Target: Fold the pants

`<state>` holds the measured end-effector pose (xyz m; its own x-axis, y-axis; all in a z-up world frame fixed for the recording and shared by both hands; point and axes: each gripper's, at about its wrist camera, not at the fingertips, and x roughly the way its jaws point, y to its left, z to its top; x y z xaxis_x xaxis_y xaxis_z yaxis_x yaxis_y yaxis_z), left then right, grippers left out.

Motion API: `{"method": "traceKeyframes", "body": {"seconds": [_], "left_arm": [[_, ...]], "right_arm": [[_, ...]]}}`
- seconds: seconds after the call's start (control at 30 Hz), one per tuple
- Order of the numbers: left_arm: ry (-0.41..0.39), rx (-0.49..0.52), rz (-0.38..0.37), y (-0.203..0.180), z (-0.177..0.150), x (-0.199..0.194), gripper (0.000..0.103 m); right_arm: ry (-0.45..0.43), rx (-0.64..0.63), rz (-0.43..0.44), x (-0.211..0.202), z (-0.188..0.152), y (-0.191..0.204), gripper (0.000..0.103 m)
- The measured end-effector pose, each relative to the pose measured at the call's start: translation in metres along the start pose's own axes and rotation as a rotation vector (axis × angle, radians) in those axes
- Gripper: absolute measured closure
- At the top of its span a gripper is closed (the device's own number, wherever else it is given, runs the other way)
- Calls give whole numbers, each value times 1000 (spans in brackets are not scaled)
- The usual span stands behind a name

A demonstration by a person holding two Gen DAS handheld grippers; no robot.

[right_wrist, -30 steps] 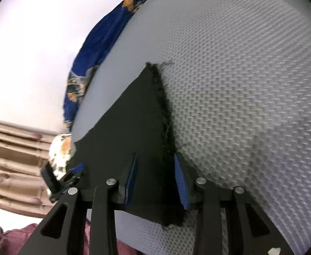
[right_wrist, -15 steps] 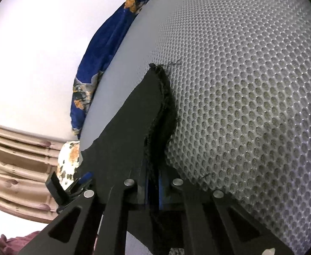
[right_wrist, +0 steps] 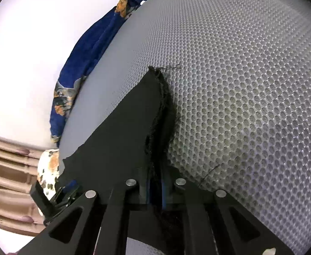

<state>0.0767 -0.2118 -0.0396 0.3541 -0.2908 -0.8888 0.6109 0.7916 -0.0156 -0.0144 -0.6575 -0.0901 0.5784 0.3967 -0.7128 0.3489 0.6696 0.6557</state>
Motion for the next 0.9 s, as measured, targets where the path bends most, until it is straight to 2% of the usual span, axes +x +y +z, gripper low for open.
{"method": "traceKeyframes", "body": {"seconds": [0.23, 0.4, 0.53, 0.73, 0.9], "left_arm": [[-8, -11, 7, 1, -1, 2, 25], [-18, -16, 0, 2, -2, 2, 23], [-11, -16, -25, 5, -1, 0, 22], [-19, -109, -85, 23, -1, -12, 22], [-55, -131, -59, 37, -7, -30, 22]], "right_arm": [[-25, 5, -5, 5, -8, 25, 96], [-30, 31, 61, 6, -8, 39, 96], [-32, 7, 51, 8, -12, 57, 96], [-25, -25, 61, 17, -15, 86, 96], [-7, -48, 80, 23, -14, 104, 96]]}}
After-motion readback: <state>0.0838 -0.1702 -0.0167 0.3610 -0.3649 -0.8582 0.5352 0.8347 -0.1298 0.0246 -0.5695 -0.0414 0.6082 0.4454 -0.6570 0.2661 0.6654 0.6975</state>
